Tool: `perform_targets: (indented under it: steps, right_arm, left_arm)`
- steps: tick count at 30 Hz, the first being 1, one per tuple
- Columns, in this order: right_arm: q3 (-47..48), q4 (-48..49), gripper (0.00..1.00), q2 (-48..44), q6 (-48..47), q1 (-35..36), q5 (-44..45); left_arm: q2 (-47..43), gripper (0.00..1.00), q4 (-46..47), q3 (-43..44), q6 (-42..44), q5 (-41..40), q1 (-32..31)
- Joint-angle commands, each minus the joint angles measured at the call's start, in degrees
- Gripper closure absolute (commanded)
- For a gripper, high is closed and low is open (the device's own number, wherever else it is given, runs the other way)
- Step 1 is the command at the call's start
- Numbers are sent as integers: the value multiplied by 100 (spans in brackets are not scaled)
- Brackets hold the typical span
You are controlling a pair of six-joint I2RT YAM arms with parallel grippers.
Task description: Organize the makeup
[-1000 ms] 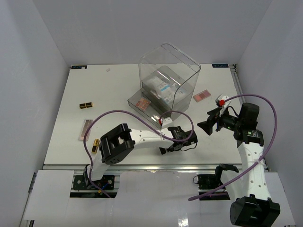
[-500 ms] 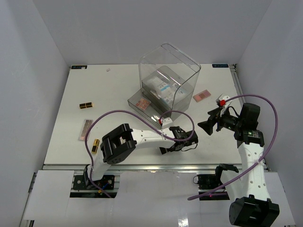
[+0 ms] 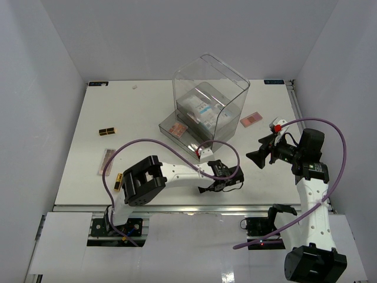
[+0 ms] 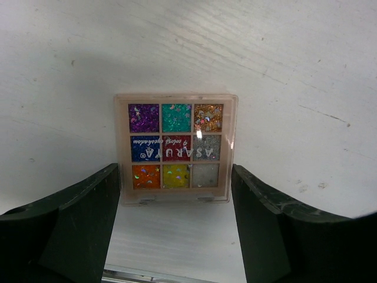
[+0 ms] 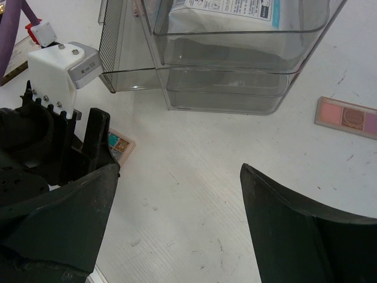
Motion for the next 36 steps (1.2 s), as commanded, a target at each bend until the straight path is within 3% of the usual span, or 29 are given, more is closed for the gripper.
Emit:
perform_targets:
  steps: [1, 5, 8, 13, 22, 26, 30, 36]
  right_arm:
    - [-27, 174, 10, -61, 64, -37, -150]
    - [-36, 181, 10, -61, 64, -45, -159]
    - [-42, 197, 10, -61, 64, -61, -167]
    - [-63, 200, 10, -52, 73, -72, -167]
    - [-54, 226, 10, -52, 73, -81, -132]
    - [-54, 228, 10, -53, 73, -81, -121]
    - [-63, 229, 10, -72, 73, -96, -97]
    - [-71, 235, 10, -51, 73, -99, -115]
  left_arm:
    - [-176, 36, -218, -489, 38, 51, -207]
    - [-555, 48, -468, -629, -62, -233, -425]
    - [-854, 49, -659, -773, -184, -300, -523]
    - [-1614, 60, -762, -1164, -216, -387, -559]
    - [-2858, 63, -1549, -1036, -245, -1244, -412]
    - [-3454, 63, -973, -976, 722, -1220, 466]
    - [-3938, 66, 543, -1237, 2396, -546, 1740]
    - [-3395, 65, 1413, -643, 3450, 425, 2982]
